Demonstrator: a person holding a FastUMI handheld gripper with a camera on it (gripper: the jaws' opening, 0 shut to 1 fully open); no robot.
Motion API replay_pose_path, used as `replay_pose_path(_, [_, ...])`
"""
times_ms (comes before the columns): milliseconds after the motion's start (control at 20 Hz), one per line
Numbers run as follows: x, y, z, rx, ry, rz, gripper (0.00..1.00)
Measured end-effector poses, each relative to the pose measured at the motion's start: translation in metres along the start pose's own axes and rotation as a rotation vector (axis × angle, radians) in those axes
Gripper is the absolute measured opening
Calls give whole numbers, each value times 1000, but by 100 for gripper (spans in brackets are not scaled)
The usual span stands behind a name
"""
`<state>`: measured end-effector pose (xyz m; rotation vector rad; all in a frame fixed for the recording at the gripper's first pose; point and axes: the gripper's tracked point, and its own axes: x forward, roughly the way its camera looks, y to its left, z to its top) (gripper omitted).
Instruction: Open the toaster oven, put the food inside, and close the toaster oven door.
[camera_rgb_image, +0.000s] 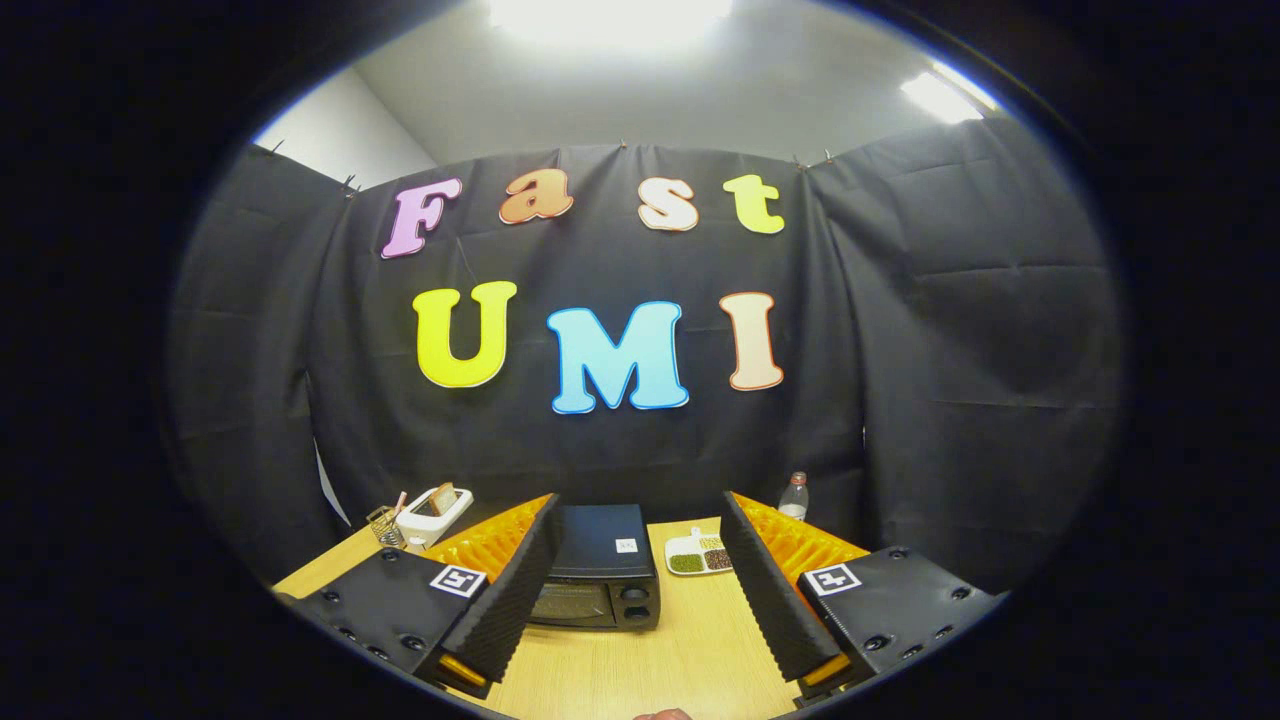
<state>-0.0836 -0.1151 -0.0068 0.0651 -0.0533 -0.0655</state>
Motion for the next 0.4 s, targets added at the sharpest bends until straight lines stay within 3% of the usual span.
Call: replay_pose_path(400, [-8,11,-13,5,37,19,98])
